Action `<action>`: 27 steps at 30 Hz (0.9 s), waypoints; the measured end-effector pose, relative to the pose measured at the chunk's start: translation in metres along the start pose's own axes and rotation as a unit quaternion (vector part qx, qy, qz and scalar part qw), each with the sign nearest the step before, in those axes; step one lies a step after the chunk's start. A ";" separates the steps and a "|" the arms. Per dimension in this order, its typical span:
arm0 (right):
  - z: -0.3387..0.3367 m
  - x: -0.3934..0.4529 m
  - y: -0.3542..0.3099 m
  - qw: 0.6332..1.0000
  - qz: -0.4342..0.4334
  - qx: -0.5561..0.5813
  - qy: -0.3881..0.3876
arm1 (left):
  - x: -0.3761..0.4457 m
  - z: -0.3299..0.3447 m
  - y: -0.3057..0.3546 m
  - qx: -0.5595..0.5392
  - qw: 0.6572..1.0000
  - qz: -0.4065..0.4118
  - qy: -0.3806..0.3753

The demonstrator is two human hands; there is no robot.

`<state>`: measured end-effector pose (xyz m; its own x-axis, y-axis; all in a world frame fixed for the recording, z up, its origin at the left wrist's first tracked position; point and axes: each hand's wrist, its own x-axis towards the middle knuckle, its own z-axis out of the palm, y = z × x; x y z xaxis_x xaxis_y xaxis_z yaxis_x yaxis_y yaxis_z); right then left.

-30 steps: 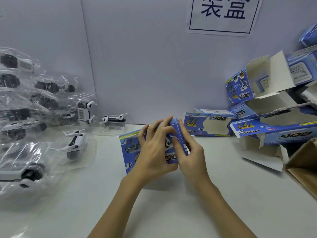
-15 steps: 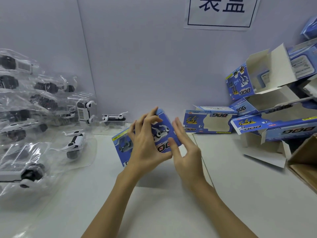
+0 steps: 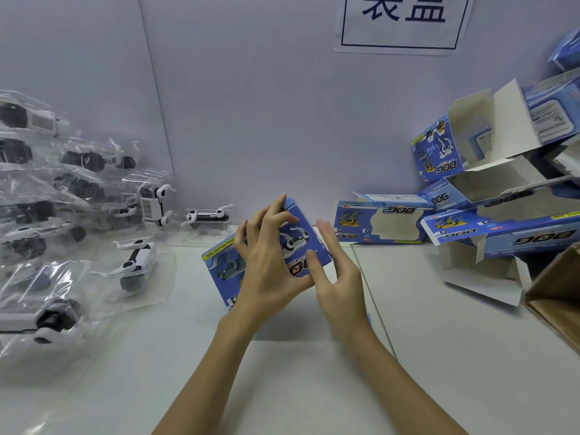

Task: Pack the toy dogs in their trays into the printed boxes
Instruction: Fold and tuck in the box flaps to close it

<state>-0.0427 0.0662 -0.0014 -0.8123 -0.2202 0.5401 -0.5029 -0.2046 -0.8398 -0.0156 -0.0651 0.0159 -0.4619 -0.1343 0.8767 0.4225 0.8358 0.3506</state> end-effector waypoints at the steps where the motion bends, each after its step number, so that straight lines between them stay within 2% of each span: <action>1: -0.001 0.002 0.000 1.000 0.018 -0.004 0.001 | 0.000 0.000 0.000 -0.008 1.000 0.002 0.010; 4: -0.014 0.012 0.000 0.995 0.098 -0.011 -0.011 | -0.002 -0.002 -0.002 -0.035 0.999 0.033 0.009; 7: -0.029 0.019 0.002 0.995 0.096 0.001 -0.021 | -0.005 -0.010 -0.008 -0.079 0.995 0.034 -0.047; 8: -0.033 0.021 0.000 0.996 0.087 0.017 -0.019 | -0.005 -0.012 -0.010 -0.108 0.993 -0.003 -0.054; 10: -0.041 0.024 -0.003 0.996 0.067 0.054 -0.034 | -0.004 -0.016 -0.012 -0.168 0.975 -0.147 0.003; 11: -0.045 0.027 -0.005 0.994 0.059 0.071 -0.052 | -0.002 -0.018 -0.016 -0.198 0.949 -0.240 0.048; 13: -0.053 0.031 -0.009 0.987 0.066 0.112 -0.091 | 0.002 -0.023 -0.026 -0.244 0.870 -0.416 0.105; 15: -0.061 0.031 -0.014 0.973 0.081 0.156 -0.149 | 0.002 -0.032 -0.036 -0.296 0.785 -0.542 0.046; 16: -0.065 0.031 -0.017 0.966 0.082 0.160 -0.184 | 0.001 -0.036 -0.039 -0.333 0.752 -0.569 -0.007; 18: -0.072 0.030 -0.023 0.961 0.076 0.119 -0.238 | -0.004 -0.041 -0.041 -0.404 0.704 -0.580 -0.066; 19: -0.075 0.030 -0.025 0.962 0.074 0.089 -0.248 | -0.003 -0.043 -0.041 -0.431 0.687 -0.582 -0.062; 20: -0.077 0.030 -0.027 0.965 0.079 0.066 -0.243 | -0.002 -0.044 -0.041 -0.453 0.674 -0.581 -0.048; 22: -0.075 0.031 -0.027 0.978 0.094 0.041 -0.180 | 0.000 -0.043 -0.045 -0.501 0.656 -0.565 -0.011; 25: -0.063 0.033 -0.022 0.985 0.149 0.041 -0.075 | 0.000 -0.045 -0.047 -0.531 0.680 -0.505 0.002; 27: -0.056 0.033 -0.020 0.969 0.209 0.123 -0.053 | -0.002 -0.044 -0.047 -0.537 0.701 -0.469 -0.015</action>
<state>-0.0758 0.1163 0.0302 -0.8886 -0.4262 0.1696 -0.0412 -0.2942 -0.9548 -0.0008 -0.1278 0.0123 -0.9383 -0.3330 0.0929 0.2585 -0.4973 0.8282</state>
